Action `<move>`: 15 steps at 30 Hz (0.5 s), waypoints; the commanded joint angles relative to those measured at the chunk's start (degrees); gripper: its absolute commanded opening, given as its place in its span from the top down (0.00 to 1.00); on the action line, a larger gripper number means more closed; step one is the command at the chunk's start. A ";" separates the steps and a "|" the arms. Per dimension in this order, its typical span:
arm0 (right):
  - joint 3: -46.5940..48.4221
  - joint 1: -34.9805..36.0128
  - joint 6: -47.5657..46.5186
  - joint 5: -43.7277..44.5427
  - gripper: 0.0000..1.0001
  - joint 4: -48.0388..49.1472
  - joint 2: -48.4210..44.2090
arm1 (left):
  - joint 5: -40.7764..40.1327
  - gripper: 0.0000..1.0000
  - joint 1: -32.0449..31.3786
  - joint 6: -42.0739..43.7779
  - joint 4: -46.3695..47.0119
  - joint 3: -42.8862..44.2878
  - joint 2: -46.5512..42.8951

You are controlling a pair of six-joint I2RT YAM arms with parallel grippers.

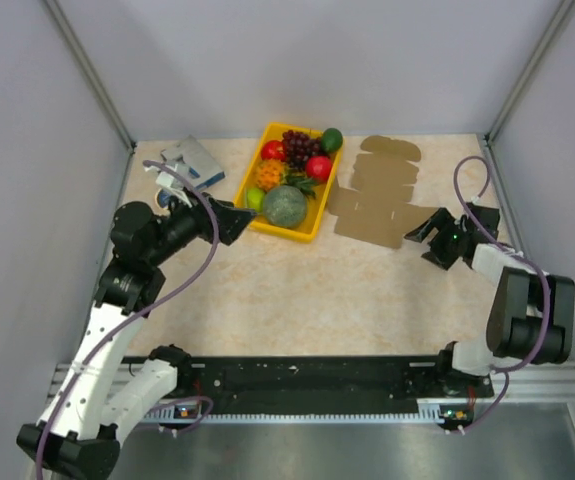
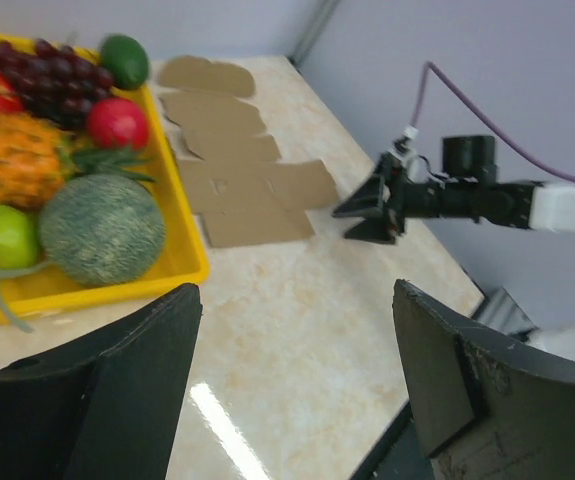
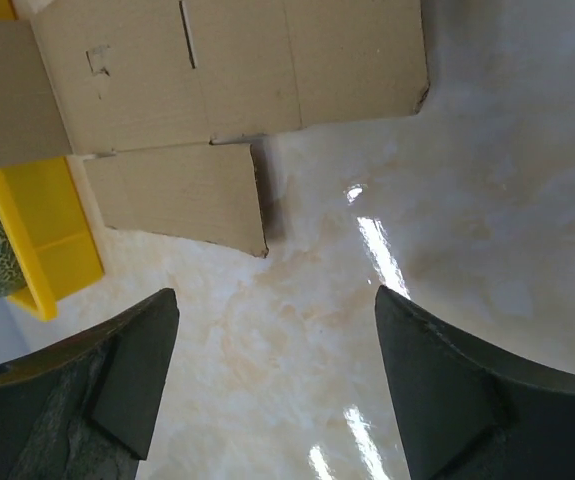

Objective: Fold the paper box

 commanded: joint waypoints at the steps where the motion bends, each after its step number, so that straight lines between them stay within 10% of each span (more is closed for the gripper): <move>1: -2.00 -0.21 6.47 -10.18 0.22 18.76 6.70 | 12.50 0.19 -2.46 -8.63 12.44 -4.12 3.65; 10: -1.12 3.92 10.95 -9.74 0.36 29.04 17.09 | 3.28 0.26 -14.77 -12.51 21.66 -10.10 6.29; 15: -3.66 4.10 16.13 -10.71 0.64 37.84 20.88 | -0.85 0.34 -18.28 -15.50 27.56 -13.71 8.40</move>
